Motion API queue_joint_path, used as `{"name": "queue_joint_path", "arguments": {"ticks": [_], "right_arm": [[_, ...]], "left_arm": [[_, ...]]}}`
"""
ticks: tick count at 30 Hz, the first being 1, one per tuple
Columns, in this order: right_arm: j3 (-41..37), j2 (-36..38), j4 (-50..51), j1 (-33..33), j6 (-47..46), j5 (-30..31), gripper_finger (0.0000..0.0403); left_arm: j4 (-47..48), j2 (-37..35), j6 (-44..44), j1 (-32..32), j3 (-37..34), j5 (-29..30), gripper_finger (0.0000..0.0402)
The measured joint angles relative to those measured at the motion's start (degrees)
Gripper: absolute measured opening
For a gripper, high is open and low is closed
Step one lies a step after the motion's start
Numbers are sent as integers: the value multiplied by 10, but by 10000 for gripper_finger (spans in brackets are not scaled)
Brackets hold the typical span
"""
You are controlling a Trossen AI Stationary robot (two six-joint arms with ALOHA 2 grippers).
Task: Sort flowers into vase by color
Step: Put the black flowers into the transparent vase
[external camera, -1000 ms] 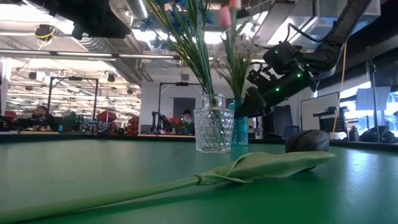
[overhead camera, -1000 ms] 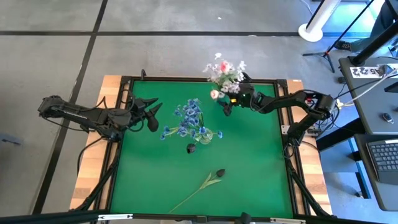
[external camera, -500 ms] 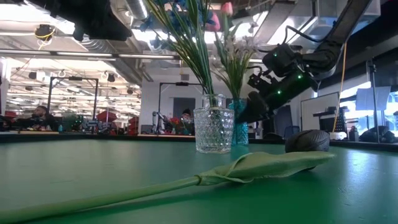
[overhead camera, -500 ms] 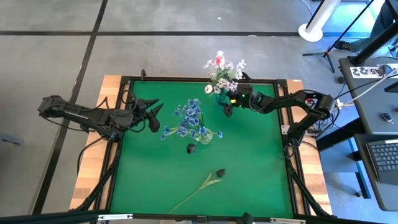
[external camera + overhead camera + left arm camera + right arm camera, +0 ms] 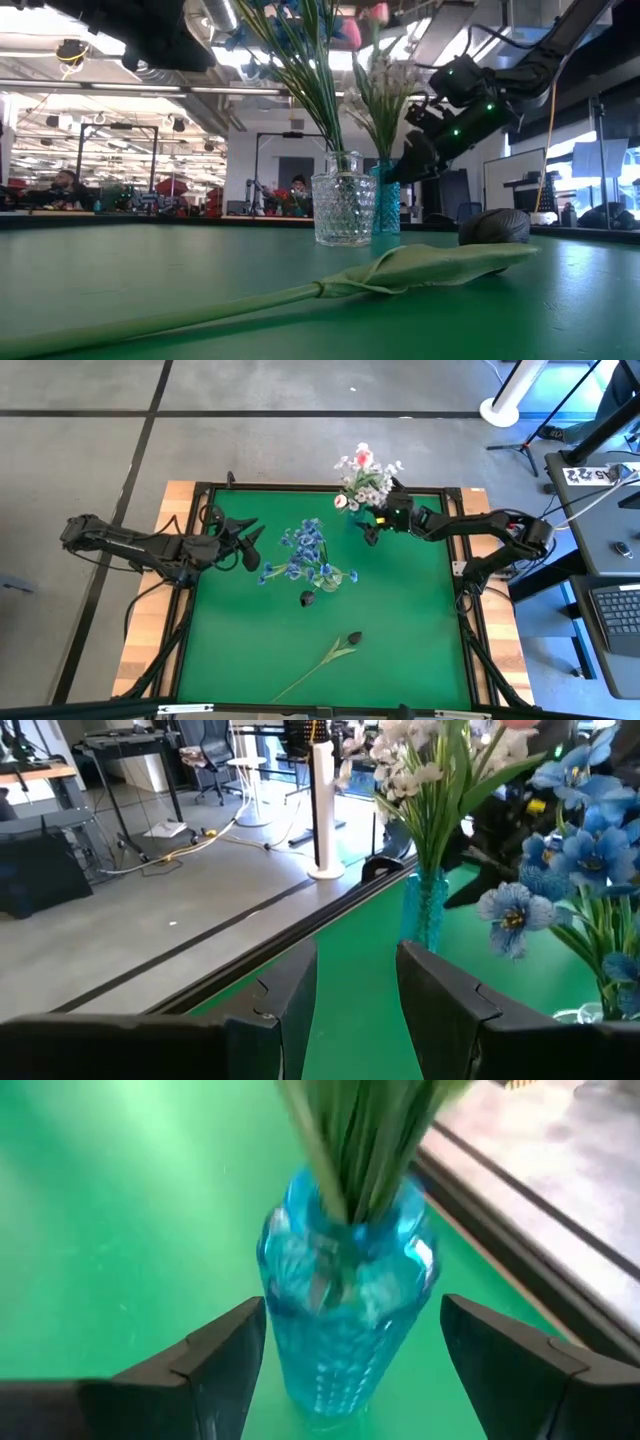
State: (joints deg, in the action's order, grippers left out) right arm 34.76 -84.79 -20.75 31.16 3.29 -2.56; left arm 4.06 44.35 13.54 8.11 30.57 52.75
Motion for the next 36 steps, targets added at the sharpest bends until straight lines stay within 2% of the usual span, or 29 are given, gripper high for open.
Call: {"name": "queue_joint_path", "arguments": {"ticks": [18, 33, 36], "right_arm": [[0, 71, 46, 0, 1, 12, 299], [0, 143, 116, 0, 17, 75, 299], [0, 155, 120, 0, 20, 116, 299]], "left_arm": [[-2, 3, 0, 0, 0, -9, 135], [-2, 3, 1, 0, 0, -10, 135], [-2, 3, 1, 0, 0, -10, 135]]}}
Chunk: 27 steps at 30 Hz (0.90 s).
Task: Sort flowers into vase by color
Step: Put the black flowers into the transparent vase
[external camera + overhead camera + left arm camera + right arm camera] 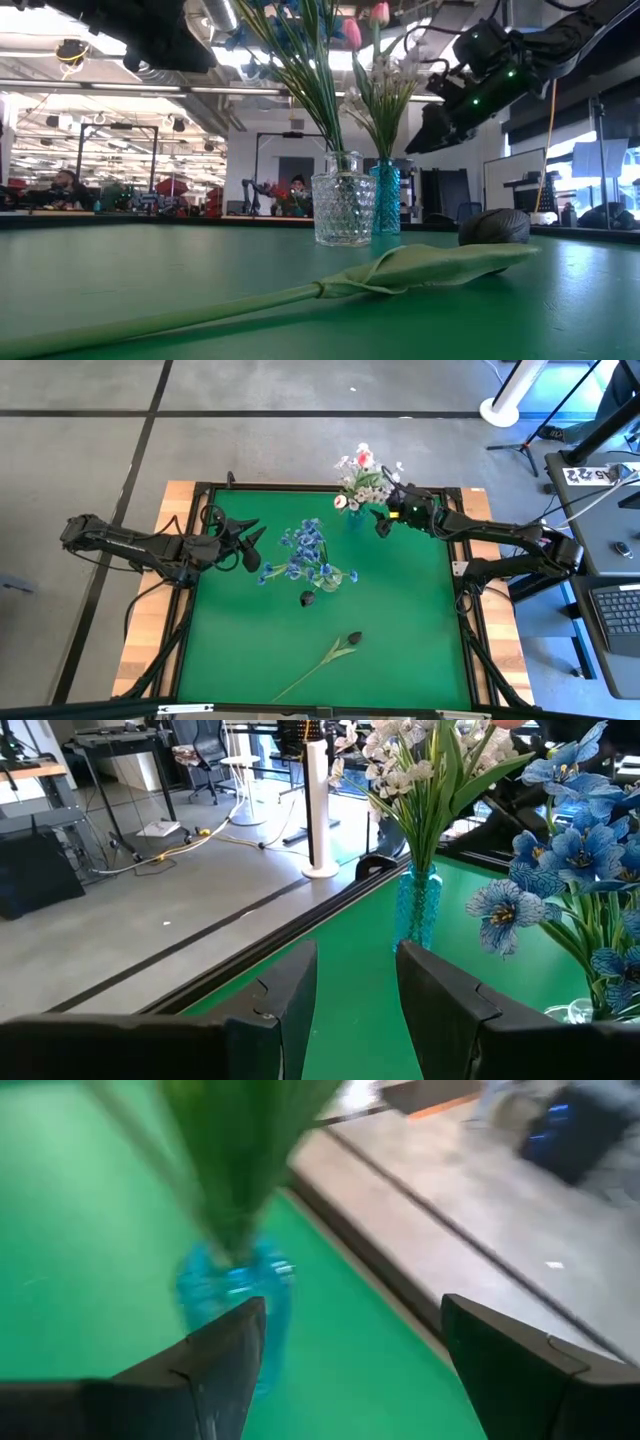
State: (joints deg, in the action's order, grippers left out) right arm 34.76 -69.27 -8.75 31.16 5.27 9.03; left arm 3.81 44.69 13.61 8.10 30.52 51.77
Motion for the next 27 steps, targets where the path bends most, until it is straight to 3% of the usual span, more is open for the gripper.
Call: {"name": "queue_joint_path", "arguments": {"ticks": [3, 8, 14, 19, 22, 27], "right_arm": [[0, 13, 0, 0, 9, 35, 299], [0, 46, 12, 0, 13, 39, 299], [40, 123, 177, -1, 12, 101, 299], [51, 207, 248, -1, -9, 78, 299], [52, 254, 279, -1, -34, 46, 299], [52, 304, 322, -1, -78, -39, 299]], "left_arm": [[0, 0, 0, 0, 0, 0, 135], [0, 0, 0, 0, 0, 0, 135], [0, 0, 9, 0, 0, -3, 135], [0, 0, 12, 0, 0, -7, 135], [3, 0, 26, 0, 0, -48, 135], [29, 0, 58, 1, 0, -183, 135]]}}
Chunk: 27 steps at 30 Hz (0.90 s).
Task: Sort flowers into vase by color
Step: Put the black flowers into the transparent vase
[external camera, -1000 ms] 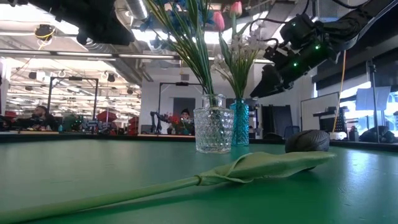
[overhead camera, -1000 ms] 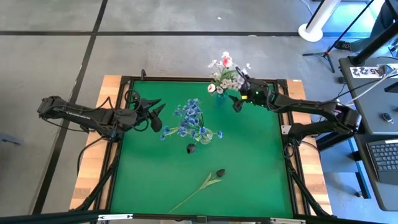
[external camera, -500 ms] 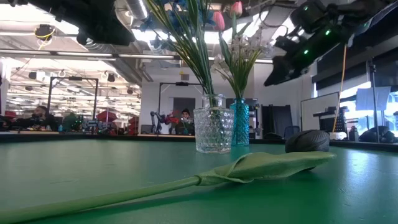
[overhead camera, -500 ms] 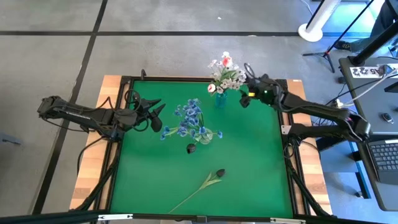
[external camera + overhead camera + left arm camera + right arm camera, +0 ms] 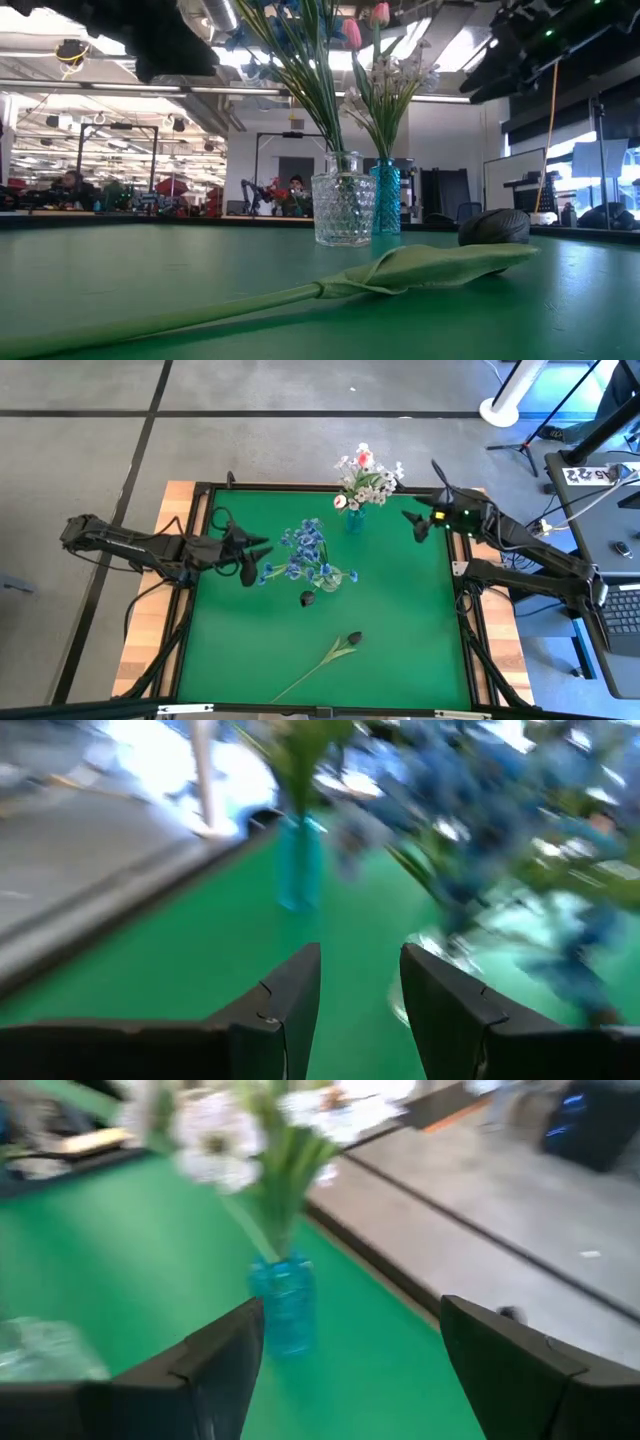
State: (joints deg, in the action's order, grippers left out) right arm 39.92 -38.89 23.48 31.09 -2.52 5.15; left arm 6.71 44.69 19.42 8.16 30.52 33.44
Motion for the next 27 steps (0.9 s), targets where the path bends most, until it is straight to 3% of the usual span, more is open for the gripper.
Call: {"name": "queue_joint_path", "arguments": {"ticks": [5, 10, 20, 24, 27], "right_arm": [[-25, 23, -3, 0, -16, -76, 299], [-52, 28, -25, 0, -18, -89, 299], [-57, 50, -59, 0, -62, -180, 298], [-57, 67, -111, -15, -99, -261, 298], [-57, 75, -123, -49, -108, -243, 298]], "left_arm": [[42, 33, 33, 3, 0, -99, 135], [26, 149, 88, 37, 0, -164, 135], [-57, 323, 209, 138, 38, -187, 135], [-64, 374, 232, 207, 93, -156, 135], [-50, 409, 237, 259, 139, -118, 135]]}}
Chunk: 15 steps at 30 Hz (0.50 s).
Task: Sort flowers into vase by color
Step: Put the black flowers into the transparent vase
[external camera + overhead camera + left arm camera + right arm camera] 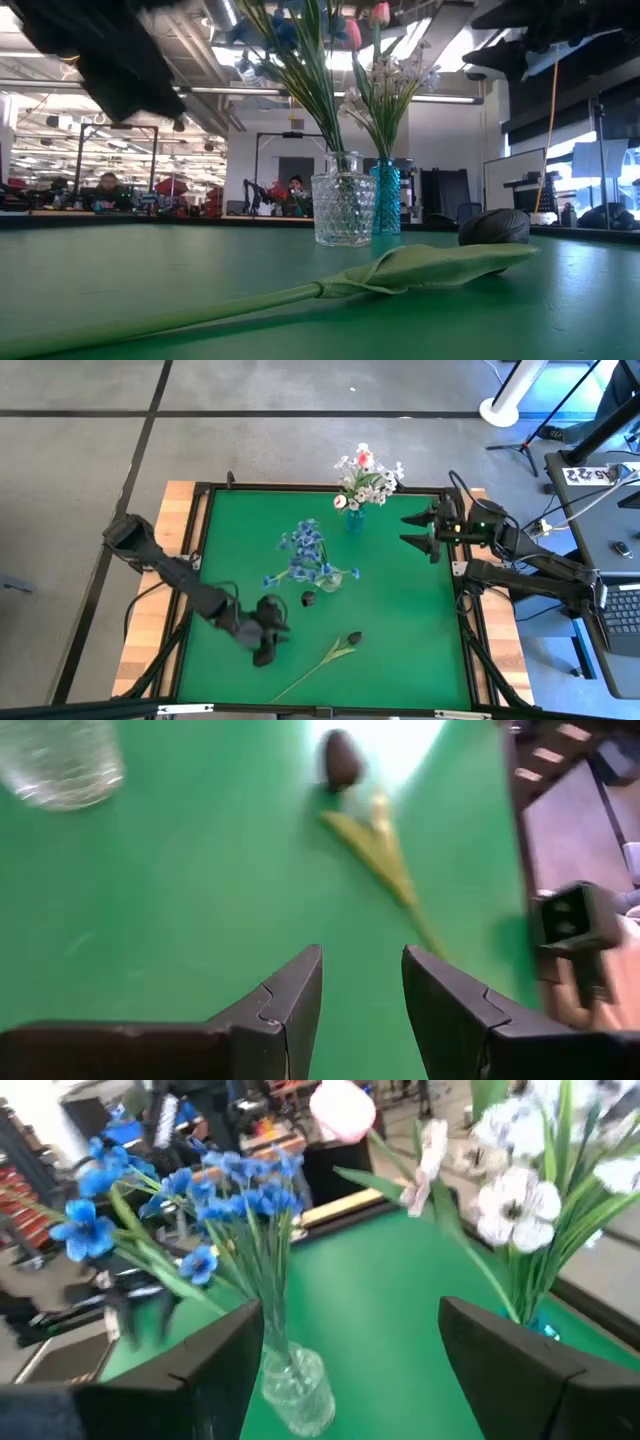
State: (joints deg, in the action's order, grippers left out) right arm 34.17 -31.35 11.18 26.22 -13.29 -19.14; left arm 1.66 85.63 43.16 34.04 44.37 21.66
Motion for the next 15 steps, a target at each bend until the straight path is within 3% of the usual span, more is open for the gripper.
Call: {"name": "queue_joint_path", "arguments": {"ticks": [6, 15], "right_arm": [[0, 14, 8, -65, -16, 94, 298], [0, 11, 33, -178, -74, 200, 298]], "left_arm": [[10, 60, 18, 84, 77, 104, 135], [114, 120, 39, 176, 189, 222, 135]]}}
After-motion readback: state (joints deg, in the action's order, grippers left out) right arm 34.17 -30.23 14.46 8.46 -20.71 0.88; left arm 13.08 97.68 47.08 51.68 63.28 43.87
